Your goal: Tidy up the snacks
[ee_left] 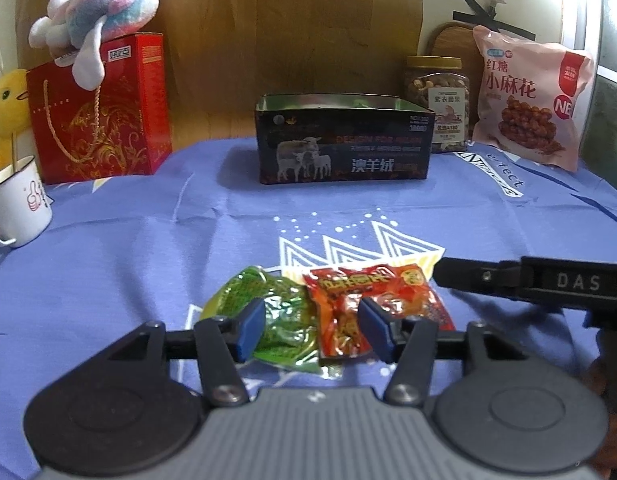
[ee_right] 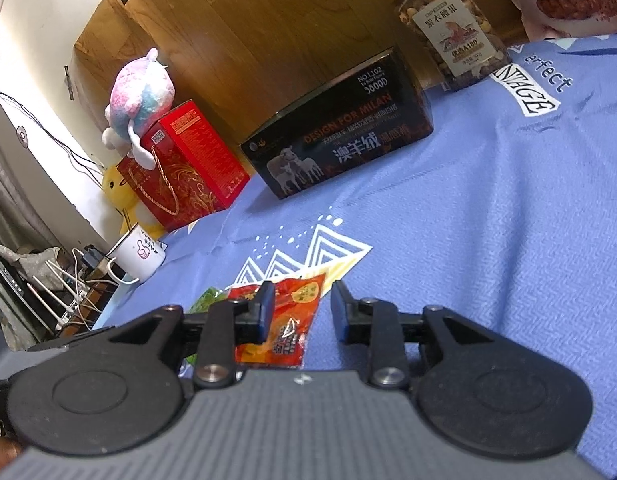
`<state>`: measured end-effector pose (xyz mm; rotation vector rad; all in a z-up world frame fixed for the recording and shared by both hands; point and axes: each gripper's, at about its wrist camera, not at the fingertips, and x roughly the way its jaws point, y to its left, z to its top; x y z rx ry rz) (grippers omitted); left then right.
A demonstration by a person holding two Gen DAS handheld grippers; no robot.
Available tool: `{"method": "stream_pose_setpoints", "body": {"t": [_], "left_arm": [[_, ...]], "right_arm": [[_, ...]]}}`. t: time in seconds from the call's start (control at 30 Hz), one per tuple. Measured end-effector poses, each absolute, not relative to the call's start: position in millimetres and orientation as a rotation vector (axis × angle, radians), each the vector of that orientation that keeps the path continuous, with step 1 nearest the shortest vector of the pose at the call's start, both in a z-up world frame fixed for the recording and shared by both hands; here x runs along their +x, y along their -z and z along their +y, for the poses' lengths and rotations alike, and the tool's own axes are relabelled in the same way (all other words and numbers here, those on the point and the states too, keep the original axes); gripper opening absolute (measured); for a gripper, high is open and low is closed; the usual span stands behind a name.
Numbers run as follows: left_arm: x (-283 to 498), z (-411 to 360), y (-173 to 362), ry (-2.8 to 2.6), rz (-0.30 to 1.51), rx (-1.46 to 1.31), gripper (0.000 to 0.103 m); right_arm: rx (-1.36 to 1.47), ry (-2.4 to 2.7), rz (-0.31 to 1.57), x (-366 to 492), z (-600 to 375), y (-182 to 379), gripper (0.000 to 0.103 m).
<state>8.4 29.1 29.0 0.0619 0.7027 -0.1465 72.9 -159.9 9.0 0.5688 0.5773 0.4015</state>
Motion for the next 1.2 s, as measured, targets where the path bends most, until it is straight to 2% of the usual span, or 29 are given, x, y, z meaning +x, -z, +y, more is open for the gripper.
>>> {"method": "stream_pose_setpoints", "body": {"t": [0.37, 1.2], "left_arm": [[6.7, 37.1, -27.6, 0.124, 0.694, 0.072, 0.056], [6.1, 34.8, -24.6, 0.116, 0.687, 0.098, 0.058]], "right_arm": [[0.575, -0.394, 0.569, 69.2, -159.8, -9.6, 0.039], [0.604, -0.392, 0.573, 66.8, -162.9, -9.3, 0.039]]}}
